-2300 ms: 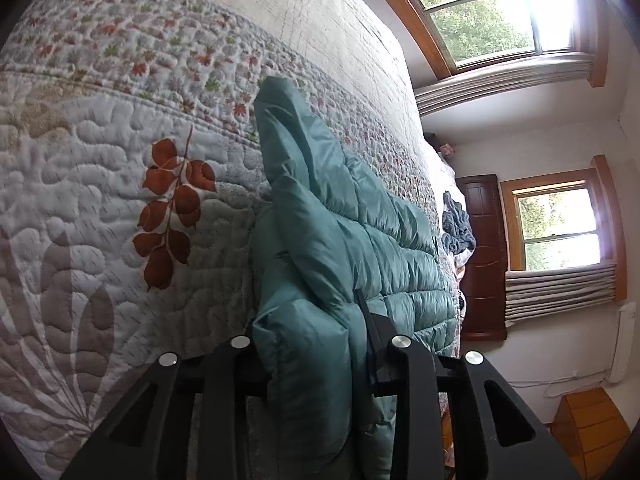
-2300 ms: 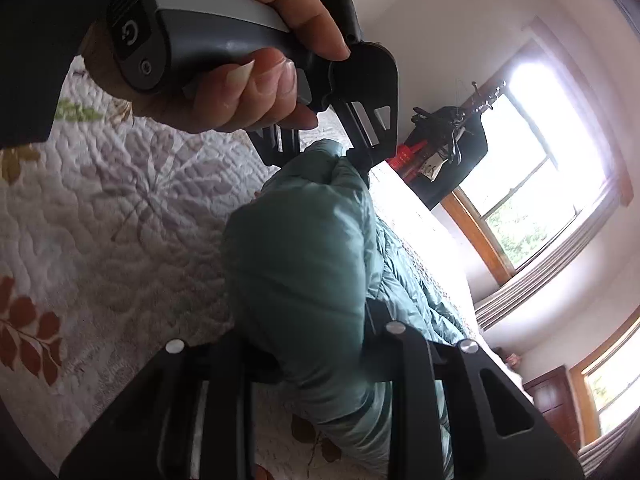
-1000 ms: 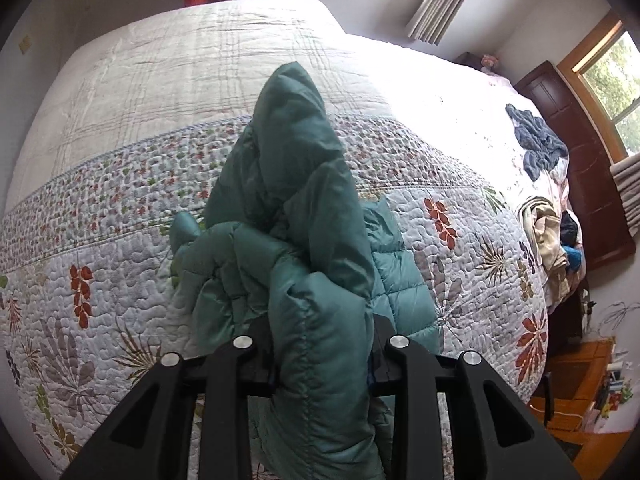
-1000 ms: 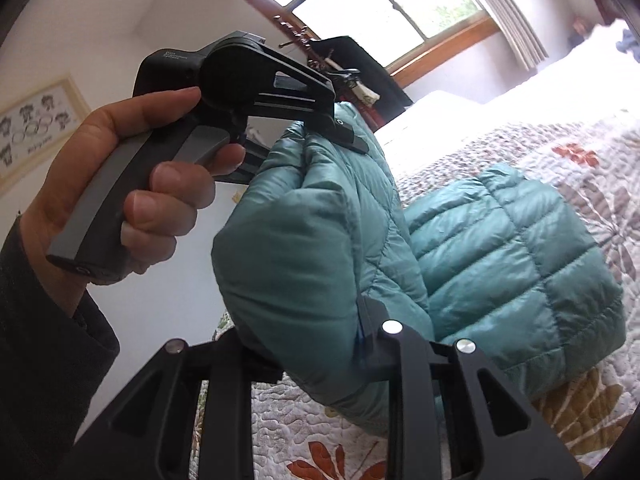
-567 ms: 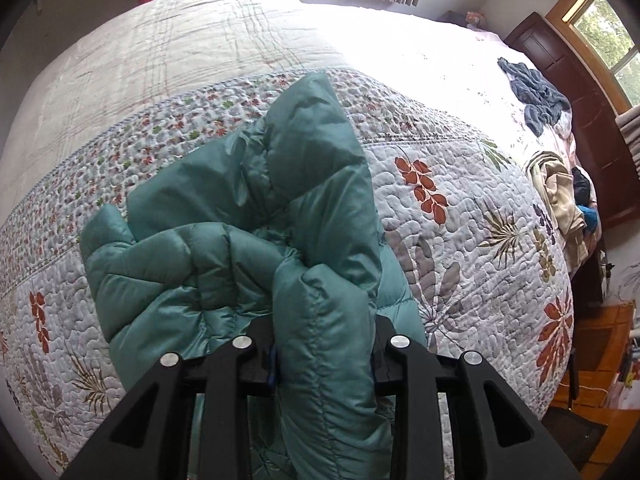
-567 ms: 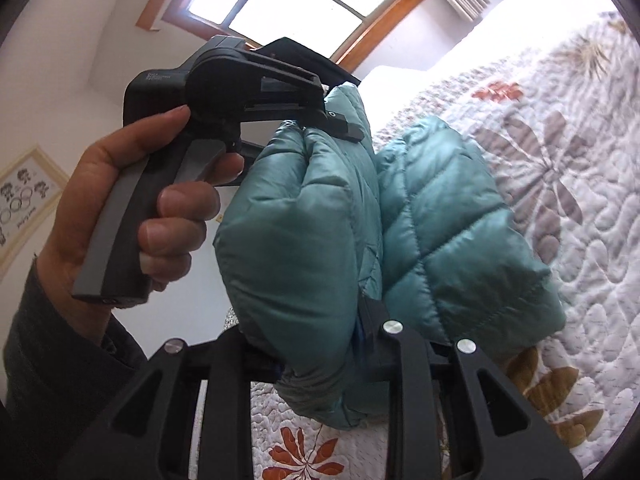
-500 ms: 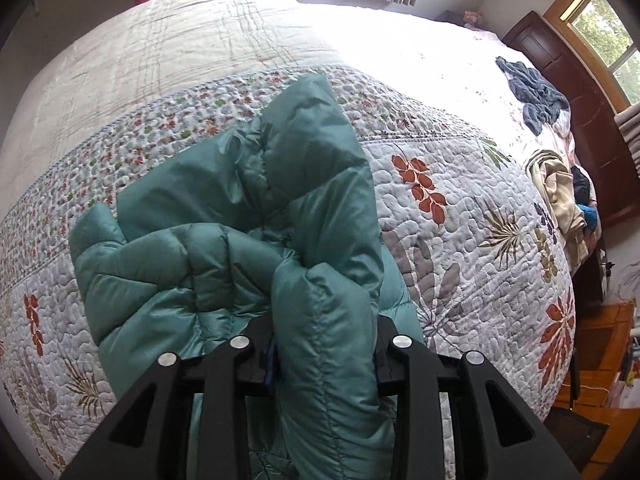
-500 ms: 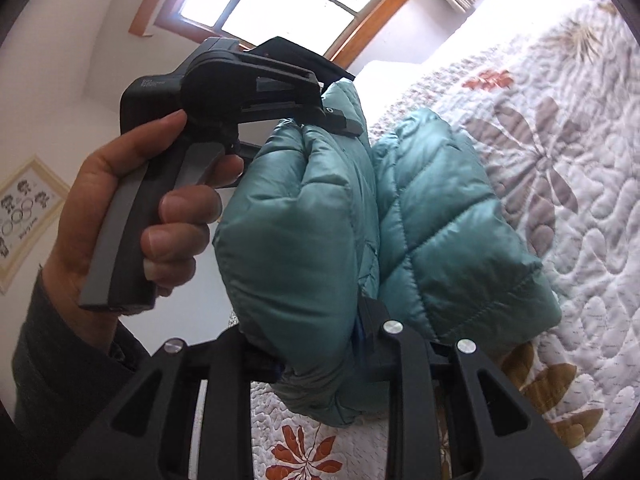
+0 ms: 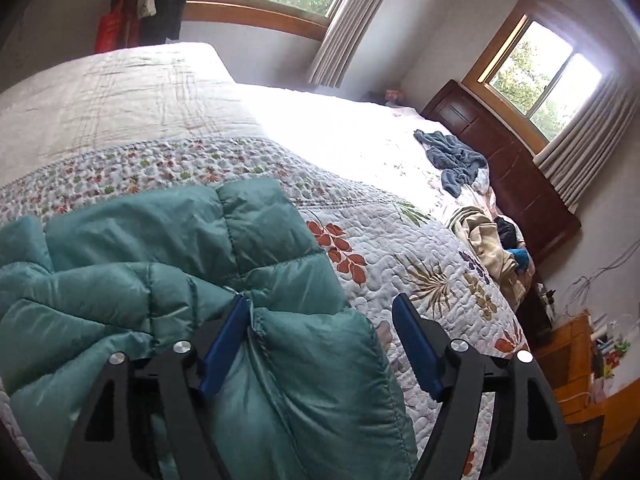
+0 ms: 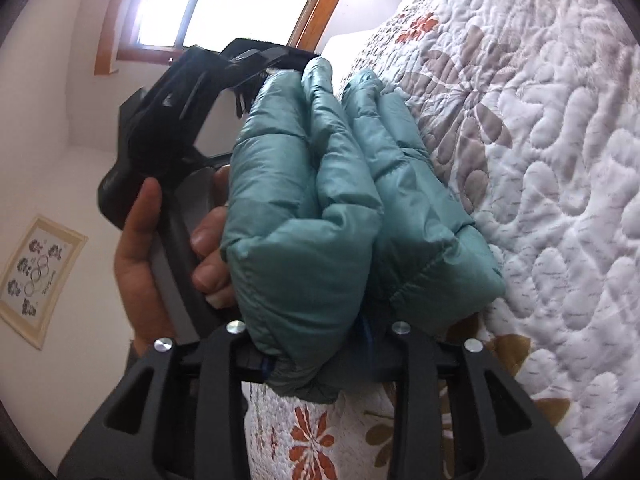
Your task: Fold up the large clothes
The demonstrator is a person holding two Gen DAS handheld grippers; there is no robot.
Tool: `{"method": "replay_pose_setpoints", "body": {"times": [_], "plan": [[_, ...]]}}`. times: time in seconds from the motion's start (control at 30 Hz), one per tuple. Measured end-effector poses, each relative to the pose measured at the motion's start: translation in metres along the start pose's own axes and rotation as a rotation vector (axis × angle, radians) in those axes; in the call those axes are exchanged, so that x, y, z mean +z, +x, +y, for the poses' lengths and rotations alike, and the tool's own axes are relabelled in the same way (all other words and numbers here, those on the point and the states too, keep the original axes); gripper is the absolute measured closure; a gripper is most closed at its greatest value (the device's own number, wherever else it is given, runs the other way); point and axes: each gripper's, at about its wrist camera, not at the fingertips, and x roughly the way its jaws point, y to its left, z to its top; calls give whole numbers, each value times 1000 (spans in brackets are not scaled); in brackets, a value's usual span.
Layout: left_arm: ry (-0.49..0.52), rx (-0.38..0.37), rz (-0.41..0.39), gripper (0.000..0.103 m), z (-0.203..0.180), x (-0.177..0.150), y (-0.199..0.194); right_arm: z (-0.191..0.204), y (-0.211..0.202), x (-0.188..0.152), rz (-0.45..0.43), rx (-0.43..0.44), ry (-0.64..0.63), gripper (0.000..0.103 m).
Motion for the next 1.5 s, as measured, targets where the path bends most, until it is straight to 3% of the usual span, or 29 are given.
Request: {"method": "replay_pose_setpoints", "body": {"times": [0.03,0.1,0.13,0.2,0.3,0.4,0.5,0.67,0.73,0.77,0.9,0.97,1.1,1.27,1.43,1.5], "plan": [[2,-8,-2,28,-1,-1,1,4,-3,4,31,-2,-7,61],[3,-47,-15,28,-2,-1,-4,11,-11,18,74,-2,-32,36],[-2,-59,-17,28,-2,0,-6,16,-16,28,92,-9,-49,35],[-17,-86,-9,28,-1,3,-13,29,-24,52,116,-21,-85,23],[-26,-108,-27,28,1,9,-32,45,-15,86,210,-9,-112,21],[-46,-167,-65,28,8,19,-69,59,9,108,304,-33,-148,21],[-33,-191,-106,26,15,24,-110,68,34,128,330,-112,-172,21],[-53,-292,-51,26,38,4,-140,61,59,154,380,-116,-154,21],[-75,-339,-26,27,48,-11,-139,54,70,168,387,-123,-148,35],[-86,-357,-15,27,53,-19,-138,52,75,170,410,-107,-145,67],[-80,-404,26,27,63,-43,-132,48,61,166,396,-134,-229,82],[-54,-430,50,27,61,-54,-125,33,48,162,357,-126,-195,82],[-27,-412,112,29,59,-68,-97,8,29,153,301,-105,-127,82],[-35,-392,125,32,66,-69,-80,-21,30,136,309,-69,-54,81],[-64,-365,141,37,69,-67,-82,-27,32,129,323,-81,-105,80],[-47,-404,102,37,61,-65,-102,-5,20,133,320,-101,-158,62]]}}
